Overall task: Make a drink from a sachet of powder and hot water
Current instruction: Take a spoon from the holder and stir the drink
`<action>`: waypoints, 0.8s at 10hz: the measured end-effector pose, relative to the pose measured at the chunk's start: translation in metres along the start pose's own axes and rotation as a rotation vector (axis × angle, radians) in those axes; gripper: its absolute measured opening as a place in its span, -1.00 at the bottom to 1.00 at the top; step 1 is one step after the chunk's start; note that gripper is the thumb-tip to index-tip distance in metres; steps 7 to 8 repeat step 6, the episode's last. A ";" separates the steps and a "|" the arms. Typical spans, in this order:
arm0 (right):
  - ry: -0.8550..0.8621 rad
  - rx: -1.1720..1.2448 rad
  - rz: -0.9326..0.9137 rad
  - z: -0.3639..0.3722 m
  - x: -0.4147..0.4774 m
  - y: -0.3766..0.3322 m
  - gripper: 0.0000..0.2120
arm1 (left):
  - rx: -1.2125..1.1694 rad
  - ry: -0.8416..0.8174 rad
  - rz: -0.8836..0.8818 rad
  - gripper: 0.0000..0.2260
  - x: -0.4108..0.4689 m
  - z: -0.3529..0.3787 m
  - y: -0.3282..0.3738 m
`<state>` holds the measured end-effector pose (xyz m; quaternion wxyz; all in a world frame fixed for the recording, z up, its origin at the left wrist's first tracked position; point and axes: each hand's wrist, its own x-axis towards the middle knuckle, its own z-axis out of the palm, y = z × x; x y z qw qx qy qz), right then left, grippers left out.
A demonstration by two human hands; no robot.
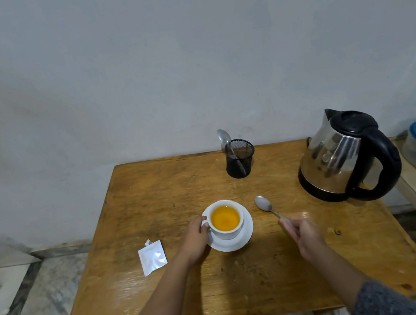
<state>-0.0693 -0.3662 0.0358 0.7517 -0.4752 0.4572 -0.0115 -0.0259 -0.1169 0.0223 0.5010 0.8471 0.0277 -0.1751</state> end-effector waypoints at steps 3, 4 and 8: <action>-0.082 -0.830 -0.282 0.001 -0.011 0.028 -0.81 | 0.002 0.003 -0.002 -0.70 0.000 0.002 -0.001; -0.096 -0.973 -0.385 0.003 -0.014 0.030 -0.80 | -0.006 0.004 -0.010 -0.71 -0.003 0.003 0.000; -0.093 -1.242 -0.574 -0.002 -0.011 0.032 -0.75 | -0.064 0.203 0.013 -0.61 -0.021 0.008 -0.001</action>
